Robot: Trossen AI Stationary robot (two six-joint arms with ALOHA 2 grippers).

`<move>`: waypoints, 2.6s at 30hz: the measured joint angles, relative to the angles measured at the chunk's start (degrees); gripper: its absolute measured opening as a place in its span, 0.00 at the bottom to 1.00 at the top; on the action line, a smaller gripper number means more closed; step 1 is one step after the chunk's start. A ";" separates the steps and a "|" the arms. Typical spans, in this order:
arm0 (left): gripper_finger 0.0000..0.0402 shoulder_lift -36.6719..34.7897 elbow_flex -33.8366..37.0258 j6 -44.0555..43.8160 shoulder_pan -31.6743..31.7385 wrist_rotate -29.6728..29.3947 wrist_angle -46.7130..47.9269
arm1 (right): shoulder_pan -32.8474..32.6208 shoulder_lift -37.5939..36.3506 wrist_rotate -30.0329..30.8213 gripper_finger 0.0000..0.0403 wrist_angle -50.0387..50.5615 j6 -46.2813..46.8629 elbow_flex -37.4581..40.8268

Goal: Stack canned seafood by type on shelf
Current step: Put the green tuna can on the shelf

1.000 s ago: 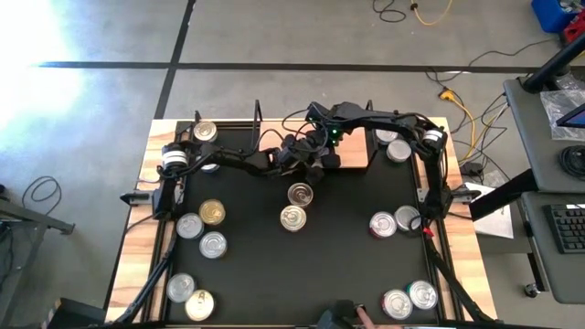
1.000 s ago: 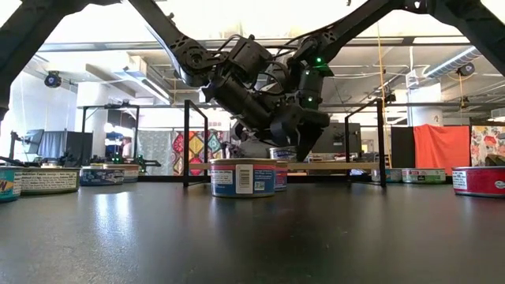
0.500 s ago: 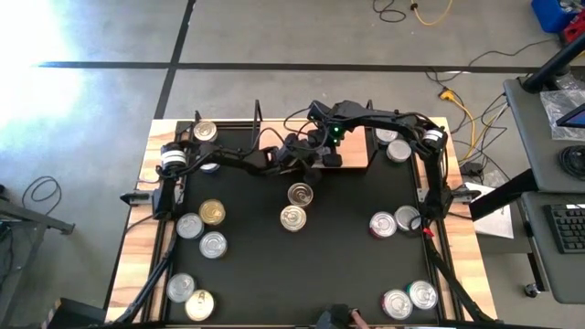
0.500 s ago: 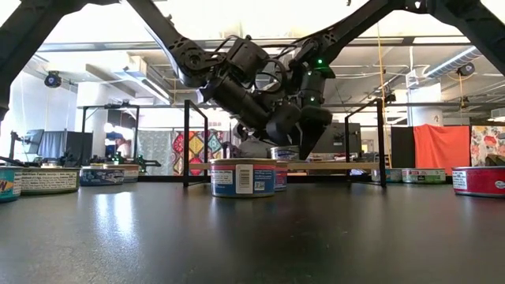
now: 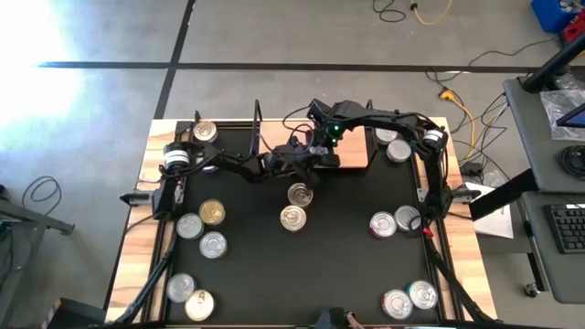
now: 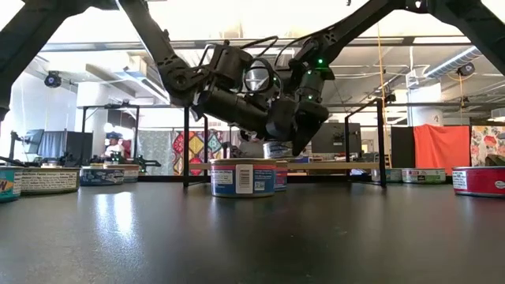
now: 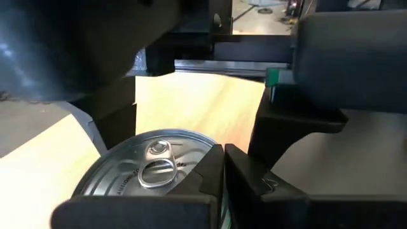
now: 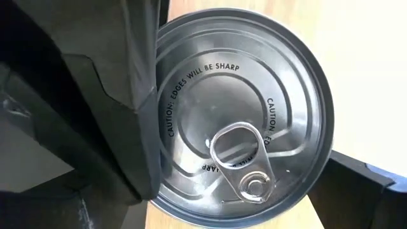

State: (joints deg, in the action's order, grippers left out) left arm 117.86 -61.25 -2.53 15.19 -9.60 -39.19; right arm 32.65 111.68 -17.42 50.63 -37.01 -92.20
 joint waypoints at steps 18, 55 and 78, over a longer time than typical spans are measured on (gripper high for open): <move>0.00 -0.04 -0.07 -4.02 0.25 -9.59 9.20 | -0.05 -0.04 6.48 0.95 5.79 1.18 -0.19; 0.00 -36.80 32.81 -9.53 -12.24 -9.26 -10.48 | -5.56 -5.35 6.37 0.29 -3.68 13.90 0.13; 0.00 -38.66 40.63 -8.96 -21.47 -10.98 -9.51 | -5.41 -4.67 5.33 0.03 -8.51 14.37 5.35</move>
State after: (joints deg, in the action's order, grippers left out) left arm 79.20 -20.63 -11.48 -6.28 -20.58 -48.70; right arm 27.24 107.01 -12.09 42.12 -22.64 -86.86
